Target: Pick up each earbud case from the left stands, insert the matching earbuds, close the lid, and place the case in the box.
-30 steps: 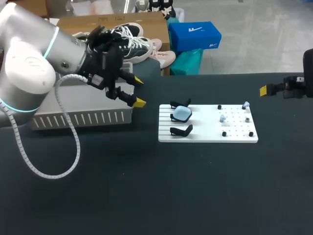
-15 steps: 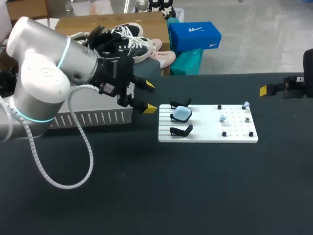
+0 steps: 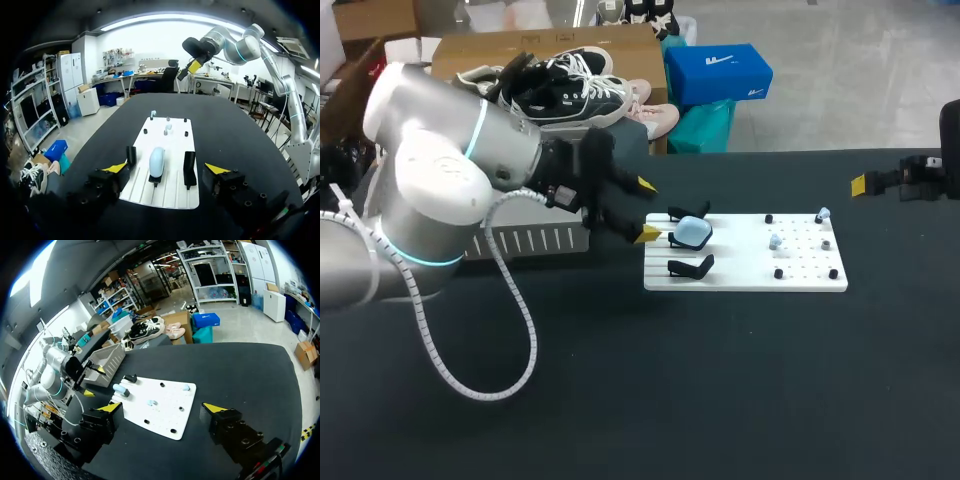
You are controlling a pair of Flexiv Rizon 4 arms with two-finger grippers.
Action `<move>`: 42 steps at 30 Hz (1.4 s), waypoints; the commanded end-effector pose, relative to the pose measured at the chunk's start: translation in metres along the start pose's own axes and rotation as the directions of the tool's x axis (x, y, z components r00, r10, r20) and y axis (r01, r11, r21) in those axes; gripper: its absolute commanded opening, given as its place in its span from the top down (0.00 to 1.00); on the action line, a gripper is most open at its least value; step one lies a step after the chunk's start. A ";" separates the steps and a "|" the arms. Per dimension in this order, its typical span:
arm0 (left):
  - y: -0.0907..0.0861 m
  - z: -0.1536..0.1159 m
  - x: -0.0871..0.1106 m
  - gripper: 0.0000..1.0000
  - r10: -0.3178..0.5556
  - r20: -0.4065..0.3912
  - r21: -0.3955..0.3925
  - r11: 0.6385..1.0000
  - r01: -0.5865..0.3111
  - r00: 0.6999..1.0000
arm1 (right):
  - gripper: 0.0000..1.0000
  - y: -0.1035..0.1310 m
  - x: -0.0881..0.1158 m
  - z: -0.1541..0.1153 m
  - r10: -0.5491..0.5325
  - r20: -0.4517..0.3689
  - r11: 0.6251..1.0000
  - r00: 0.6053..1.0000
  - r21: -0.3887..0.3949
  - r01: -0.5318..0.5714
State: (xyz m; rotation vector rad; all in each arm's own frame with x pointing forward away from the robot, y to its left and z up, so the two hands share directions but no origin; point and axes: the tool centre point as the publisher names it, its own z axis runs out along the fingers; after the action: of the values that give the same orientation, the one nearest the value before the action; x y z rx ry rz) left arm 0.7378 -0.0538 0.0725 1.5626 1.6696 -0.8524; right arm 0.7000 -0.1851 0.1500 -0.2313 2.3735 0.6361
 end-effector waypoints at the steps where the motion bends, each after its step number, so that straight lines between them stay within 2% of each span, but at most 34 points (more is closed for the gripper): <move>1: 0.007 0.014 0.003 0.00 0.008 0.006 0.014 1.000 -0.008 1.000 | 0.00 0.000 0.000 0.000 0.000 0.000 1.000 1.000 0.000 0.000; 20: 0.013 0.041 0.012 0.00 0.021 0.004 0.014 1.000 -0.021 1.000 | 0.00 0.000 0.000 0.000 0.000 0.000 1.000 1.000 0.000 0.000; 29: 0.012 0.052 0.016 0.00 0.023 -0.027 -0.048 0.999 -0.024 0.999 | 0.00 0.000 0.000 0.000 0.000 0.000 1.000 1.000 0.000 0.000; 42: 0.016 0.058 0.017 0.00 0.014 -0.032 -0.040 0.999 -0.016 0.999 | 0.00 0.000 0.000 0.000 0.000 0.000 1.000 1.000 0.000 0.000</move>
State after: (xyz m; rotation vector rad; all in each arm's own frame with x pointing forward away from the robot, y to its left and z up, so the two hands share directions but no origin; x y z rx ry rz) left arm 0.7535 -0.0905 0.0278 1.5679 1.6822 -0.7882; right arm 0.7000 -0.1851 0.1500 -0.2313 2.3735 0.6360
